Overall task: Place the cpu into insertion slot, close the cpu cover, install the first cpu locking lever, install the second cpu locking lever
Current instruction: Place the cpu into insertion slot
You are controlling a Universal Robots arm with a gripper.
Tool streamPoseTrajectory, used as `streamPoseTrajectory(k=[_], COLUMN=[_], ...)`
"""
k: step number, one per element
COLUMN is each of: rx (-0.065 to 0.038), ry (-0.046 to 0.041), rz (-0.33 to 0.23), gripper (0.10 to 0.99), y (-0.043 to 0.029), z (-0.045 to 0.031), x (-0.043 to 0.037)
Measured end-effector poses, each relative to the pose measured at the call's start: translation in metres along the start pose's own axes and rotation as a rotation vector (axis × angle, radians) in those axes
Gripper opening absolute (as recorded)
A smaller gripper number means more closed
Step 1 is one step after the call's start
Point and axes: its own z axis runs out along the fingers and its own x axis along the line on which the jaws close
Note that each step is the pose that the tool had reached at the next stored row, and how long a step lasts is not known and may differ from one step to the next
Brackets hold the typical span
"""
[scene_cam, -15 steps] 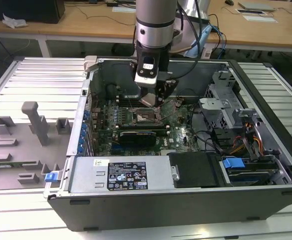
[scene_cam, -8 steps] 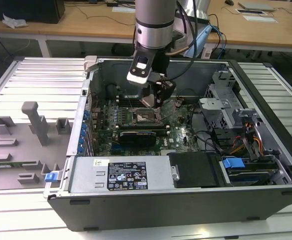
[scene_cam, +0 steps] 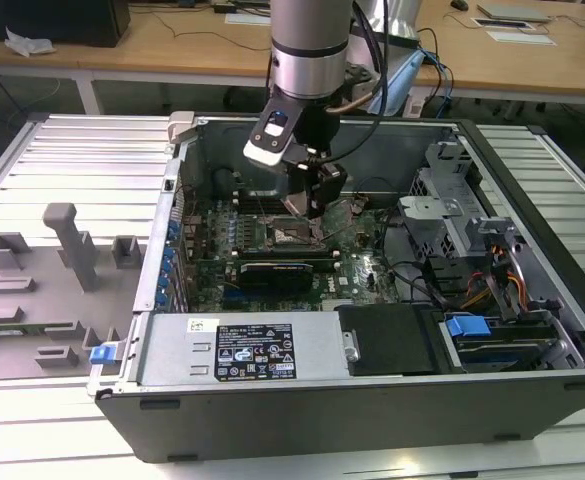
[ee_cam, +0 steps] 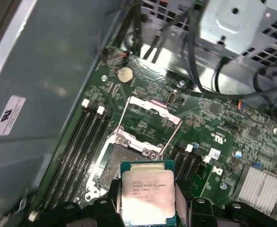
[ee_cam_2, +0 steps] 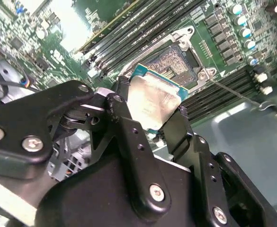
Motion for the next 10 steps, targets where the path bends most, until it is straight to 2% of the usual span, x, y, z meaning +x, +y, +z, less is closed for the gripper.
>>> streamPoseTrajectory(k=[5, 10], rx=[0.0, -0.001], ry=[-0.0136, -0.0216], rz=[0.156, 0.247], gripper=[0.541, 0.541], y=[-0.0001, -0.0002], z=[0.0014, 0.0021], x=[0.0, 0.0])
